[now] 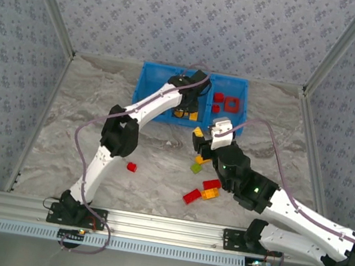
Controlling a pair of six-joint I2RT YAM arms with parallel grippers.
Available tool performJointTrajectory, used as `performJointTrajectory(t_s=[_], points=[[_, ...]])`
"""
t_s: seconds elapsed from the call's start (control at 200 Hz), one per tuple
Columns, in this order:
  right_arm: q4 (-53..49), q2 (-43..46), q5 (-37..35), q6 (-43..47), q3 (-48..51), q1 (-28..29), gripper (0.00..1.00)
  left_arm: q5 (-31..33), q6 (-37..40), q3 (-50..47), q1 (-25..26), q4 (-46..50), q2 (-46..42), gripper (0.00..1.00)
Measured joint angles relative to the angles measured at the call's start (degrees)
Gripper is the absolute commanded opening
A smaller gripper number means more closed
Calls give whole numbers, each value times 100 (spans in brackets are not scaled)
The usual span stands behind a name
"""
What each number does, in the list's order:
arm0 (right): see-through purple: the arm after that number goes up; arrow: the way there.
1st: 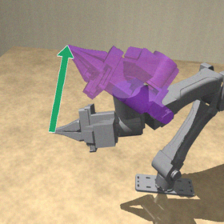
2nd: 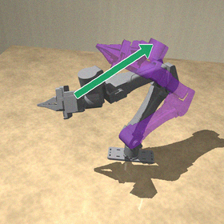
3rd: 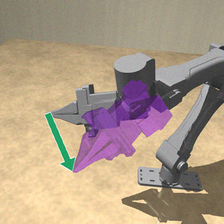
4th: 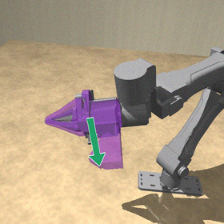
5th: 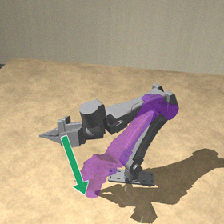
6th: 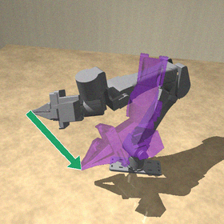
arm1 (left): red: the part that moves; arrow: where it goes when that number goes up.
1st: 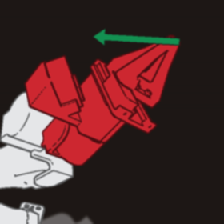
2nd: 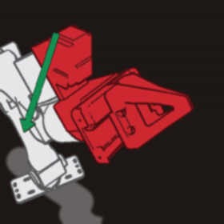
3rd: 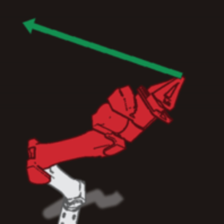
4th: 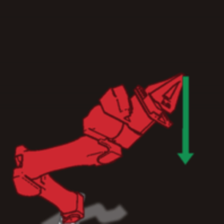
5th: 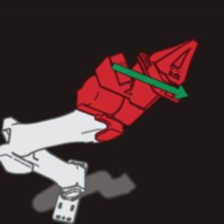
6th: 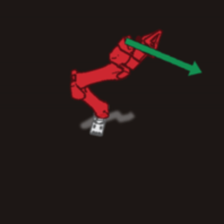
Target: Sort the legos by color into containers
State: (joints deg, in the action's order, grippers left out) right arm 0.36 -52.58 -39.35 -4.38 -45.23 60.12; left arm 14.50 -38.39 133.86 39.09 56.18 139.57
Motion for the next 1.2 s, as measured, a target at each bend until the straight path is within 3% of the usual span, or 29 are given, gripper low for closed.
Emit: performJointTrajectory(t_s=[0.13, 0.29, 0.38, 0.704, 0.844, 0.979, 1.199], points=[[-76, 2, 31, -44, 35, 0, 70, -125, 2, 26, -42, 2, 81, 39], [-127, 7, 39, -76, 37, 0, 70, -291, 17, 33, -37, 2, 138, 57], [-170, 11, 63, -83, 46, 0, 70, -337, 28, 44, -17, 15, 138, 62], [-343, 177, 120, -96, 52, -39, 69, -334, -114, 22, 81, 122, -442, 62], [-531, 313, 120, -98, 52, -120, 69, -225, -260, -181, 260, 87, -1322, 61], [-739, 343, 262, -118, 52, -149, 68, -26, -442, -1019, 461, -70, -2610, 61], [-903, -632, 1757, -138, -39, 28, 69, 151, -472, -3672, 669, -474, -5490, 62]])
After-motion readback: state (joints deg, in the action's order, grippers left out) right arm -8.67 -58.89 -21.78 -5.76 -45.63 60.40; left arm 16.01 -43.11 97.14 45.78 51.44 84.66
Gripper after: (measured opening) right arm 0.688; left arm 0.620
